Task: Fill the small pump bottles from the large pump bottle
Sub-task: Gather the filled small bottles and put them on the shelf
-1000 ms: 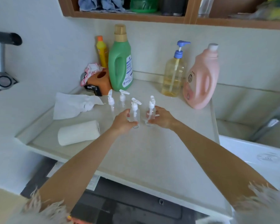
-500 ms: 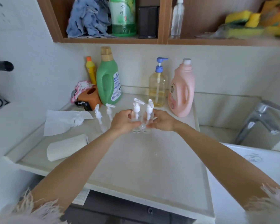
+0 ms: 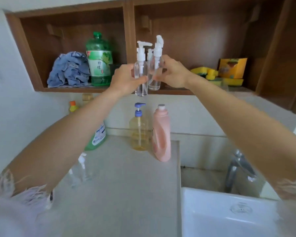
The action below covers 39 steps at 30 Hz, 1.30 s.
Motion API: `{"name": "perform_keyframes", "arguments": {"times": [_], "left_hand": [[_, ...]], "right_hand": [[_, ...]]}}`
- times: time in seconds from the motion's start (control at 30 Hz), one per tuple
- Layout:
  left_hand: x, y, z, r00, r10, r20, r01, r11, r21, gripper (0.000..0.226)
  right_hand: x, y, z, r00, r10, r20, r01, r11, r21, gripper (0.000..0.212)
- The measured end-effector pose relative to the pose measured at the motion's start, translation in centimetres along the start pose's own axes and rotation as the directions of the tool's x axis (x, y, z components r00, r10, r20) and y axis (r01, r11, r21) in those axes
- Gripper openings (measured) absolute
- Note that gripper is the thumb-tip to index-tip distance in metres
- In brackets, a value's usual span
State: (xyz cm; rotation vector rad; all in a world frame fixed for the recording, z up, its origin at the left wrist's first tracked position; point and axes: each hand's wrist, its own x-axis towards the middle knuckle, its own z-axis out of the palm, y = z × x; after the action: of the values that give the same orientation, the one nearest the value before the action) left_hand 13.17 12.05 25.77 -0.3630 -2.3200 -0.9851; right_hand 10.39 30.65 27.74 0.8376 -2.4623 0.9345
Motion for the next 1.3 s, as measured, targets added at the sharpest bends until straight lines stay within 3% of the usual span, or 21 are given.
{"name": "perform_keyframes", "arguments": {"times": [0.03,0.23,0.33,0.47,0.57,0.7,0.9,1.3], "left_hand": [[1.4,0.8,0.1,1.000,-0.012,-0.018,0.013,1.000,0.024,0.014],[7.4,1.9,3.6,0.985,-0.144,-0.092,0.157,0.976,0.152,0.033],[8.6,1.1,5.7,0.973,-0.213,-0.090,0.228,0.947,0.228,0.031],[9.7,0.2,7.6,0.962,-0.266,-0.063,0.273,0.917,0.291,0.024],[10.2,-0.3,8.2,0.949,-0.288,-0.131,0.315,0.891,0.325,0.027],[10.1,0.1,8.8,0.953,-0.261,-0.154,0.303,0.840,0.450,0.031],[9.6,-1.0,10.4,0.954,-0.254,-0.161,0.301,0.811,0.502,0.069],[8.4,-1.7,10.0,0.973,-0.155,-0.170,0.219,0.851,0.478,0.057]], "right_hand": [[1.0,0.2,-0.8,1.000,0.001,0.001,-0.001,1.000,-0.030,0.045],[5.4,3.2,-2.9,0.990,0.135,0.042,-0.131,0.988,-0.078,0.049],[6.4,5.7,-1.7,0.971,0.206,0.119,-0.197,0.977,-0.079,0.031],[8.0,8.4,0.2,0.962,0.251,0.103,-0.261,0.960,0.097,0.014],[9.5,9.7,1.3,0.969,0.232,0.086,-0.242,0.962,0.129,0.023],[11.3,10.6,2.7,0.969,0.247,0.014,-0.247,0.969,0.004,0.026],[12.5,10.9,3.7,0.963,0.255,-0.083,-0.262,0.961,-0.091,0.031],[12.3,9.9,4.6,0.969,0.226,-0.096,-0.235,0.966,-0.104,0.018]]}}
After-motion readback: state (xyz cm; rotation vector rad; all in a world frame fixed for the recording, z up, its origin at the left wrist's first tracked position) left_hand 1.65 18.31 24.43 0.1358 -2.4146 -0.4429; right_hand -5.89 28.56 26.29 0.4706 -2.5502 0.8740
